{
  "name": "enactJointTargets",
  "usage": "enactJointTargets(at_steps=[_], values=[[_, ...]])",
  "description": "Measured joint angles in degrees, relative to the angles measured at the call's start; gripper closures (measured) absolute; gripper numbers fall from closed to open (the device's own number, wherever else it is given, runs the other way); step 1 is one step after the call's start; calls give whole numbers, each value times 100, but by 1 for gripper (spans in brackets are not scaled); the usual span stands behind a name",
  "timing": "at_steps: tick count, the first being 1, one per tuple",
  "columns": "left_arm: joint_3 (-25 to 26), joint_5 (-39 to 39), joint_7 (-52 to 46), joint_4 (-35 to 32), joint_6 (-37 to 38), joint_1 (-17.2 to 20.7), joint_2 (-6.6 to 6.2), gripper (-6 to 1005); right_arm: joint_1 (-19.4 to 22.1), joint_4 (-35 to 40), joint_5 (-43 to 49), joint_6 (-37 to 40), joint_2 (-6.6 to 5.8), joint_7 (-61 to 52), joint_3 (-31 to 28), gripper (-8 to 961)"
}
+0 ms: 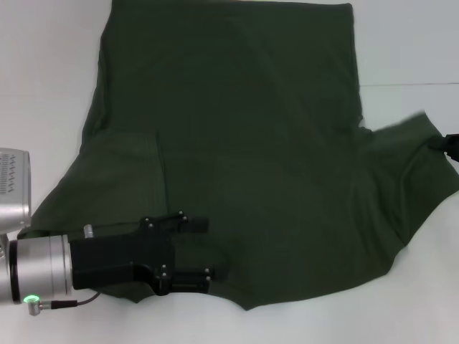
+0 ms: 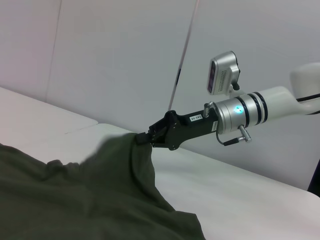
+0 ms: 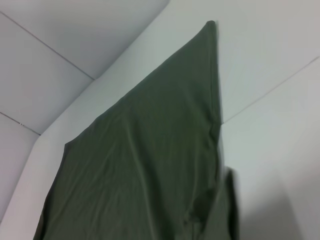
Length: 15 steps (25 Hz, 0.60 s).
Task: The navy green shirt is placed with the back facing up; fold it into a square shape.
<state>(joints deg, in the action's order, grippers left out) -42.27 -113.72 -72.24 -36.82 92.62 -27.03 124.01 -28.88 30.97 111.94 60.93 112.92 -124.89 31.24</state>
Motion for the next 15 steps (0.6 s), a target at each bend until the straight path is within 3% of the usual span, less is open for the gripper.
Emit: enactJointTargets(at_steps=[15], values=[[0, -13, 0, 0, -9, -27, 0, 83, -91, 23, 21, -10, -152, 82, 49, 942]])
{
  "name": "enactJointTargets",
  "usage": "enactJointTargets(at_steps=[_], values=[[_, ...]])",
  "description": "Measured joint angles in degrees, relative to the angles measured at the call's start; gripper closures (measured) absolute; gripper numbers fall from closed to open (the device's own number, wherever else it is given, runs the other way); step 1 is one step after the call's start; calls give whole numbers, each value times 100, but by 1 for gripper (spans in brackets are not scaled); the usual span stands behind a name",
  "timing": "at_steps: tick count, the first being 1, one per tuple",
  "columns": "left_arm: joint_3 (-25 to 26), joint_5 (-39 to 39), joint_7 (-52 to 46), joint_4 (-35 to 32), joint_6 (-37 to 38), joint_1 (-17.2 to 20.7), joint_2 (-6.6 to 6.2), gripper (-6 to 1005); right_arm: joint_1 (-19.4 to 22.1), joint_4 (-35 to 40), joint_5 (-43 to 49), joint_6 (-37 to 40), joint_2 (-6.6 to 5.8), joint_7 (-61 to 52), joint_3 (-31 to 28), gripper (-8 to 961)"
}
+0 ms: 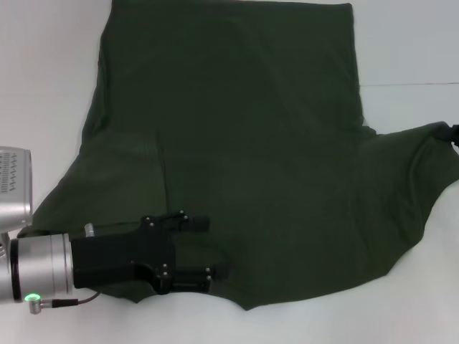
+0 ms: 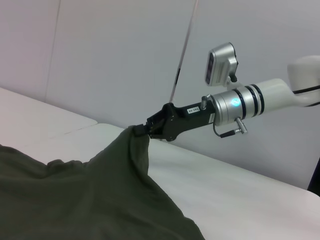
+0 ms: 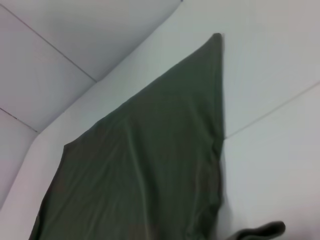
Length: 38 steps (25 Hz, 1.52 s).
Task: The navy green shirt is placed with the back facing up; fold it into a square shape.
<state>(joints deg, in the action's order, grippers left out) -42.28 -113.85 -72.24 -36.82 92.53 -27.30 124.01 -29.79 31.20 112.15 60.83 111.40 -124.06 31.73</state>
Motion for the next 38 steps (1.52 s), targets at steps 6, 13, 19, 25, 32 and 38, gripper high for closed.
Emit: enactJointTargets(at_steps=[6, 13, 19, 25, 32, 38], values=[[0, 2, -7, 0, -41, -4, 0, 82, -122, 9, 0, -5, -4, 141, 0, 943], [0, 12, -15, 0, -79, 2, 0, 82, -142, 9, 0, 54, -5, 150, 1, 942], [0, 17, -82, -2, -82, -15, 0, 82, -275, 9, -1, 517, 59, 150, 31, 942], [0, 22, -88, -16, -113, -33, 0, 83, -624, -24, -1, 515, 229, 109, 270, 941], [9, 22, -88, -18, -242, -32, 0, 83, -1041, -163, -6, -5, 515, 126, 515, 940], [9, 21, -98, -19, -313, -30, 0, 83, -1310, -244, -31, -166, 764, 281, 821, 863]])
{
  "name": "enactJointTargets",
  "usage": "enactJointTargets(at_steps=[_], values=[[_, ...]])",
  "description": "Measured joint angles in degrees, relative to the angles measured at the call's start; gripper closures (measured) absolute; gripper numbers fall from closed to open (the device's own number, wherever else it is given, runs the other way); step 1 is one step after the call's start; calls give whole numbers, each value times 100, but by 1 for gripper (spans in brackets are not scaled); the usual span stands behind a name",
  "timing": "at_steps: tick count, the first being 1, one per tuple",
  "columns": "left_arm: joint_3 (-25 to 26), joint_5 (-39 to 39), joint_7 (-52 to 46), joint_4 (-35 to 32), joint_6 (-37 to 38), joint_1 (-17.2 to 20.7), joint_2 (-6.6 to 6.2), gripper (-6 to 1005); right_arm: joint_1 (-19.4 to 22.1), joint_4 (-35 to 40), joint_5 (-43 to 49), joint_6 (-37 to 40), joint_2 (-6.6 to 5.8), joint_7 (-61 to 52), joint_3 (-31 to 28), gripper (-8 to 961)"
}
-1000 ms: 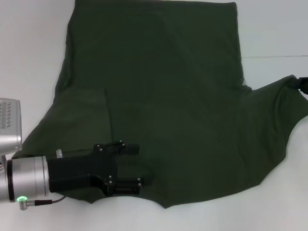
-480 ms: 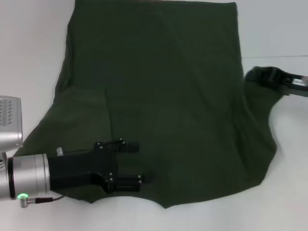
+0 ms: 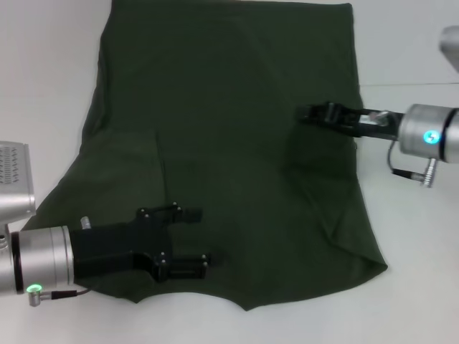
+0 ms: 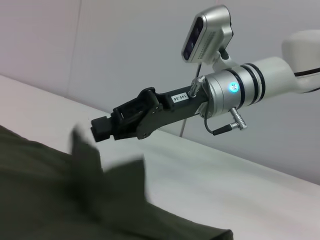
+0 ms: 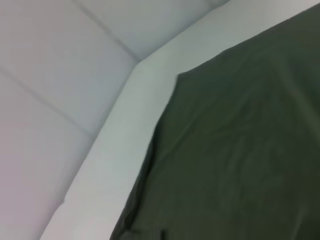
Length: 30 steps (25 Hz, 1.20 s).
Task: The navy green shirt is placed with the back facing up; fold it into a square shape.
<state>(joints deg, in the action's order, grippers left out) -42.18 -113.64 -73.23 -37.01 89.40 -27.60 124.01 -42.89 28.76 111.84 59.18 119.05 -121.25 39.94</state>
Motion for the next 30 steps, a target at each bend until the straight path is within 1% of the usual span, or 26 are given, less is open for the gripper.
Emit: enactJointTargets(at_steps=[1, 4, 7, 9, 10, 14, 16, 18, 20, 25, 30], values=[[0, 0, -4, -5, -54, 0, 0, 83, -42, 0, 1, -4, 23, 17, 39, 824], [0, -7, -5, -4, -145, -9, 0, 82, -125, -5, 7, -3, 42, -13, 173, 699], [0, -15, -6, -2, -166, -22, -4, 82, -130, 11, 10, 20, 7, -97, 228, 553], [0, -18, -6, -6, -167, -24, -6, 82, -86, 22, 22, 28, -71, -193, 231, 470], [0, -18, -7, -8, -174, -25, -6, 82, -47, 10, 41, 32, -148, -280, 247, 435], [0, -16, -7, 3, -205, -26, -8, 82, 119, -26, 271, 49, -374, -674, 304, 294], [0, -15, -7, 11, -214, -26, -9, 82, 208, -33, 386, 90, -452, -817, 304, 257], [0, -7, -7, 15, -218, -27, -9, 82, 288, -46, 447, 102, -502, -886, 304, 221], [-8, -6, -7, 20, -222, -26, -9, 82, 345, -55, 514, 86, -526, -932, 304, 184], [-35, -2, -7, 20, -223, -26, -9, 82, 430, -71, 579, -19, -504, -951, 304, 93], [-36, 0, -7, 19, -223, -26, -9, 83, 466, -119, 637, -147, -478, -951, 304, 102]])
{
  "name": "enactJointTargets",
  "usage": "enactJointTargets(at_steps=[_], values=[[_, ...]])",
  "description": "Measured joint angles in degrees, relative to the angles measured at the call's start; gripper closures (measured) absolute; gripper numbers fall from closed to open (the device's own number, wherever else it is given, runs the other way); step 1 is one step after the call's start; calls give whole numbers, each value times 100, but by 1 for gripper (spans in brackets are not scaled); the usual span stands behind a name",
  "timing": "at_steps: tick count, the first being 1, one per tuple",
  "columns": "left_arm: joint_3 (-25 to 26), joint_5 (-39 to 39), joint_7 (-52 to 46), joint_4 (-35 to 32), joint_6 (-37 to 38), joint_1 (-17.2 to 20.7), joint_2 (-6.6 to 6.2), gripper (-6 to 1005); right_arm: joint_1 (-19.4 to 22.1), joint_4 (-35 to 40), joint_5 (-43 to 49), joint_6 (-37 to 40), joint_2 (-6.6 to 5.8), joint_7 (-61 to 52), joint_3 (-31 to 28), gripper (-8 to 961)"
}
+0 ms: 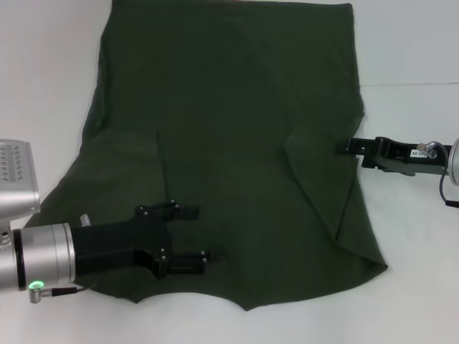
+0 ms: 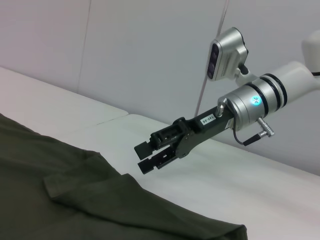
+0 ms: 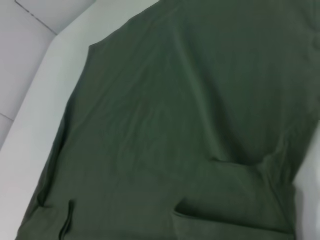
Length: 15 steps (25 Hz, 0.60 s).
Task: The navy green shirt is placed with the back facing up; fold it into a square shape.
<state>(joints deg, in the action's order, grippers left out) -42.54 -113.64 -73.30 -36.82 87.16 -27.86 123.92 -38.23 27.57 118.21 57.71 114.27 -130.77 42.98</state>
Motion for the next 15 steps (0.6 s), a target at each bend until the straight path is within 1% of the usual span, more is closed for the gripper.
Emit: enactJointTargets(at_steps=[5, 8, 11, 15], values=[[0, -8, 0, 0, 1, 0, 0, 83, 6, -93, 4, -169, 9, 34, 0, 116], [1, -9, 0, 0, 2, 0, 0, 83, -4, -146, 7, -306, 41, 47, 2, 124], [4, -14, 0, -1, 3, 0, 0, 83, -27, -169, 8, -468, 91, 59, 28, 132], [2, -22, 0, 0, 3, -7, 0, 83, -75, -172, 9, -738, 188, 63, 140, 142]])
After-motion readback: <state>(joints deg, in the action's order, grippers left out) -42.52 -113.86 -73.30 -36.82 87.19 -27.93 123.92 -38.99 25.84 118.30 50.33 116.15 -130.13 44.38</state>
